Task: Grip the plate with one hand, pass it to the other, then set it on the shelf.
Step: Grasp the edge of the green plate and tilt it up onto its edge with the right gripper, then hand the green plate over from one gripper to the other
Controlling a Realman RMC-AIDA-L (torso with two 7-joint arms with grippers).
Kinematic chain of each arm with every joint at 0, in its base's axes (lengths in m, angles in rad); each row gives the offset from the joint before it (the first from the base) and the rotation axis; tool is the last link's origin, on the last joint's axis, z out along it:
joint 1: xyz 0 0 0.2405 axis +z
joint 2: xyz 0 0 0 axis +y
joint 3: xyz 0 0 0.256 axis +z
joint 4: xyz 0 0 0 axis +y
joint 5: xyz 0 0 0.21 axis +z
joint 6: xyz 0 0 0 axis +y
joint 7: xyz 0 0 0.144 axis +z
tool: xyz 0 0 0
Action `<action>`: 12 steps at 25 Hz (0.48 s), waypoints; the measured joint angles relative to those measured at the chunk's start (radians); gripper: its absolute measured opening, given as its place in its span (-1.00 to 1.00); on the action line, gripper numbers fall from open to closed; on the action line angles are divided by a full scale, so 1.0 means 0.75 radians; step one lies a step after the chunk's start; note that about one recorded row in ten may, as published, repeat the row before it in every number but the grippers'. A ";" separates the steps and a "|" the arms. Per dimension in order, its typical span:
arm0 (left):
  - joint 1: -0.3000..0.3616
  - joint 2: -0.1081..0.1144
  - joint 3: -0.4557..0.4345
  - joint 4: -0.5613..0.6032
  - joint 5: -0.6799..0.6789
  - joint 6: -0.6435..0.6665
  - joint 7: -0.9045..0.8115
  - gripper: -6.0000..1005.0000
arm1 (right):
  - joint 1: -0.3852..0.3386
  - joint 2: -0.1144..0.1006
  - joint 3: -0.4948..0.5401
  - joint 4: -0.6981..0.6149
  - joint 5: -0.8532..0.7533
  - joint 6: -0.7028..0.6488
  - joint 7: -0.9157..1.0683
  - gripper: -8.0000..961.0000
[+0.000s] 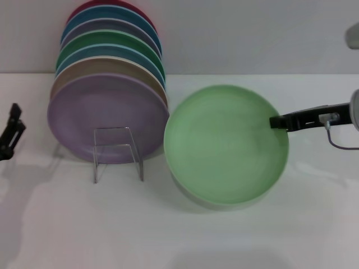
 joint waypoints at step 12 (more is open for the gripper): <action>0.054 0.136 0.062 -0.359 0.165 -0.064 -0.238 0.49 | -0.369 0.005 0.015 -0.368 1.171 -0.183 -1.328 -0.94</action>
